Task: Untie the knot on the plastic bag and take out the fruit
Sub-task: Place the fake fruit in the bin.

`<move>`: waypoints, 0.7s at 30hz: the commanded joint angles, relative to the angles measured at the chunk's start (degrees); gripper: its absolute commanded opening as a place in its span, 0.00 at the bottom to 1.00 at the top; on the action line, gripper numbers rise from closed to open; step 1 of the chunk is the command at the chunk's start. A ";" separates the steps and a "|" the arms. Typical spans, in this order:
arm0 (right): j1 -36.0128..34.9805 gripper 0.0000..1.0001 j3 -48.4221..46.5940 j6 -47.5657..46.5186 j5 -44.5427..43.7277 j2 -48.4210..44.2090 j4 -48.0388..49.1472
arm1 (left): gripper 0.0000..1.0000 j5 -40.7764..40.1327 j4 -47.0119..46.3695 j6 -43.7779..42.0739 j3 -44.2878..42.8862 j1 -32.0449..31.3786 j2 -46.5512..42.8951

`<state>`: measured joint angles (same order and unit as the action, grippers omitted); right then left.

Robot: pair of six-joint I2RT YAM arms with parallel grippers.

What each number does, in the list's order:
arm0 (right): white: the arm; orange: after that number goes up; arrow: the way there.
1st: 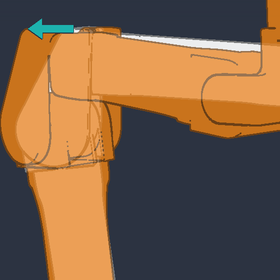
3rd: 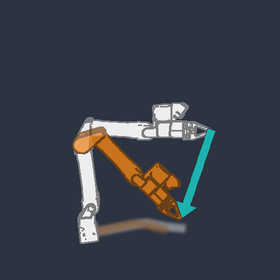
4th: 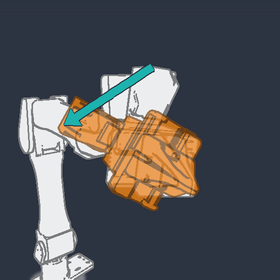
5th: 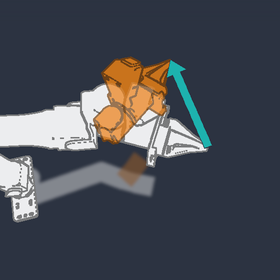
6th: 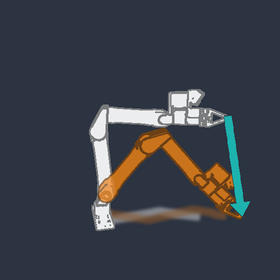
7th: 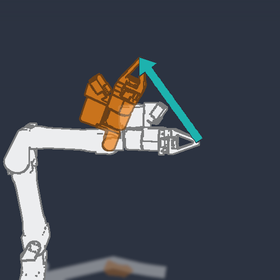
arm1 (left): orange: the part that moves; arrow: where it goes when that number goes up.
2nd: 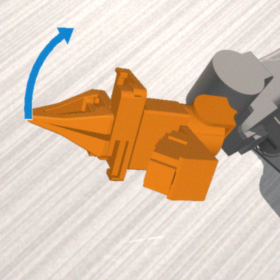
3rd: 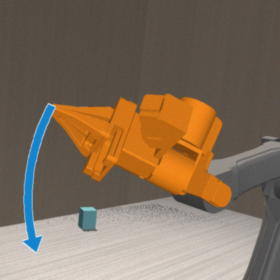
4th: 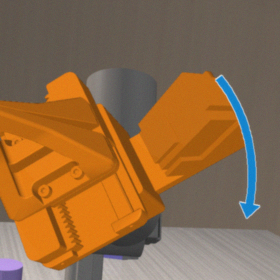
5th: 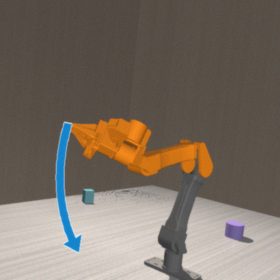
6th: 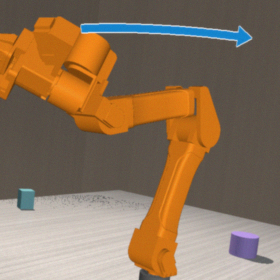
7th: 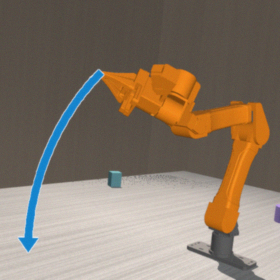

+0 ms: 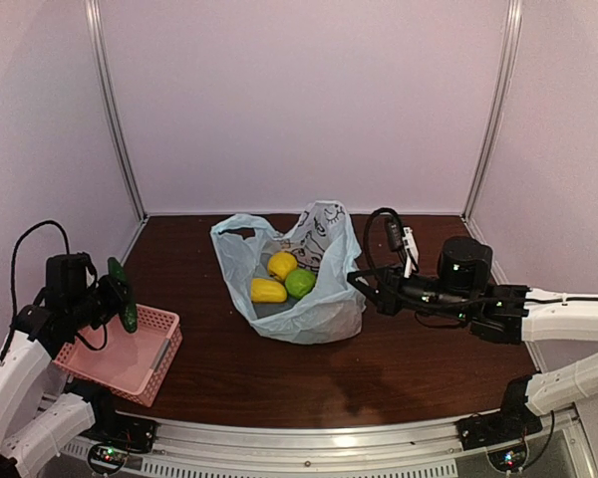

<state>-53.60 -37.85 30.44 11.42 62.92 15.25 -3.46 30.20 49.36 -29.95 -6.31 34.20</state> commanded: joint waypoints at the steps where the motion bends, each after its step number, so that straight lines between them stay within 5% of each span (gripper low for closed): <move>1: 0.42 0.00 0.90 0.68 -1.30 -0.06 0.65 | 0.34 -6.73 2.94 7.86 2.75 0.45 -2.86; 21: 0.51 0.00 0.49 0.63 -1.63 0.72 0.23 | 0.40 -12.50 7.54 16.56 6.60 0.52 -1.30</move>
<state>-53.58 -37.85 30.46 10.63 63.07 15.22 -15.16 38.35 65.30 -24.71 -6.31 32.88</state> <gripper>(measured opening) 0.004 0.427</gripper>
